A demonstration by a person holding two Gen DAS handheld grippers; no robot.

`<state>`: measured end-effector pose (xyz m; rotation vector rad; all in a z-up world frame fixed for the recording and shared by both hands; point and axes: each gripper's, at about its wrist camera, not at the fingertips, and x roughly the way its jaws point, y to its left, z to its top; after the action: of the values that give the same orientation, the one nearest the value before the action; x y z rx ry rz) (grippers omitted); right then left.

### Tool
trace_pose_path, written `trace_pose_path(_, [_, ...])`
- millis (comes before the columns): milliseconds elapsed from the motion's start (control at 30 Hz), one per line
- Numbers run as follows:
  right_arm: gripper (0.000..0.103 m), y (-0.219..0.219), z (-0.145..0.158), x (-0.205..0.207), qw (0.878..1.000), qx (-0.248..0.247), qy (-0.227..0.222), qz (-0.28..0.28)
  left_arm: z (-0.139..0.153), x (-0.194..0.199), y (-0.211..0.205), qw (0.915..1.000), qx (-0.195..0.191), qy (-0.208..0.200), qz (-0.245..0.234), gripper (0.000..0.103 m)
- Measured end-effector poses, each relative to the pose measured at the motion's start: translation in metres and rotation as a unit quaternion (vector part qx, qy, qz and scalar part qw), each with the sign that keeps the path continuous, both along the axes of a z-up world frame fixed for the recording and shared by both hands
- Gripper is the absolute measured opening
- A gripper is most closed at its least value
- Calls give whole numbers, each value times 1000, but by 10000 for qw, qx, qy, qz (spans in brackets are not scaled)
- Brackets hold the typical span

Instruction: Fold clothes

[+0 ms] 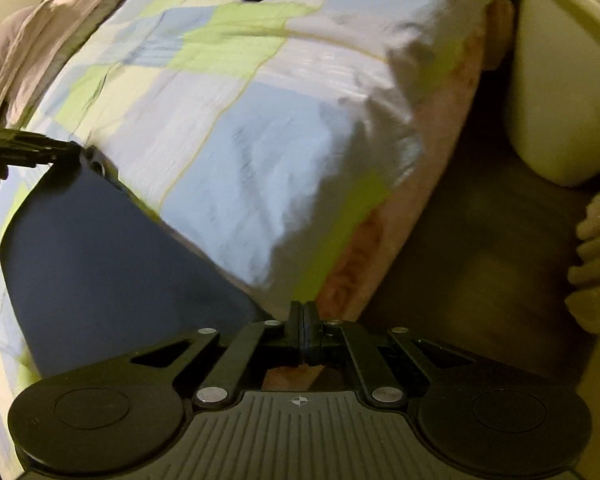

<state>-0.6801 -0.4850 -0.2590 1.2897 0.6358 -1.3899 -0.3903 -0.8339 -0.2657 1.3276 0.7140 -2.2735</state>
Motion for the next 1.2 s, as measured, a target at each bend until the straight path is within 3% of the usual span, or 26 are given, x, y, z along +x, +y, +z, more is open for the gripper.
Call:
trace_pose_path(67, [7,9,8,6,10000,-17,18,-9,16,13,3,9997,-169,69,164,36])
trace_pose_path(100, [28,13,11,12,10000,-35,-15,-32,23,20,6,9994,-240,76,232,36])
trace_pose_path(133, [62,17,14,18,10000,-55,-54,-58,30,29,9,9991,-293,73,283,36])
trace_pose_path(167, [70,20,16,25,9999,-101,-103,-84,36,38,14,9989,-339,53,328,36])
trace_pose_path(367, [70,25,16,86,9973,-142,-641,325,52,85,61,9985,-319,17,435,36])
trace_pose_path(567, [70,27,18,138,9936,-216,-871,690,27,100,98,9985,18,61,538,34])
trace_pose_path(733, [70,37,12,158,9937,-231,-793,752,-4,97,102,9982,-5,41,594,38])
trace_pose_path(833, [70,48,17,168,9940,-303,-491,926,-5,97,101,9982,-70,99,586,39])
trace_pose_path(933, [70,52,28,187,9877,-585,-60,1448,14,103,108,9982,-391,85,457,37])
trace_pose_path(1067, [70,54,35,227,9665,-958,524,2322,41,115,132,9921,-1232,-195,-102,37])
trace_pose_path(1133, [70,52,31,247,9521,-1099,852,2724,47,118,151,9821,-1726,-441,-615,41])
trace_pose_path(1200, [70,48,23,267,9373,-1159,1125,3088,41,118,179,9601,-2367,-676,-1325,50])
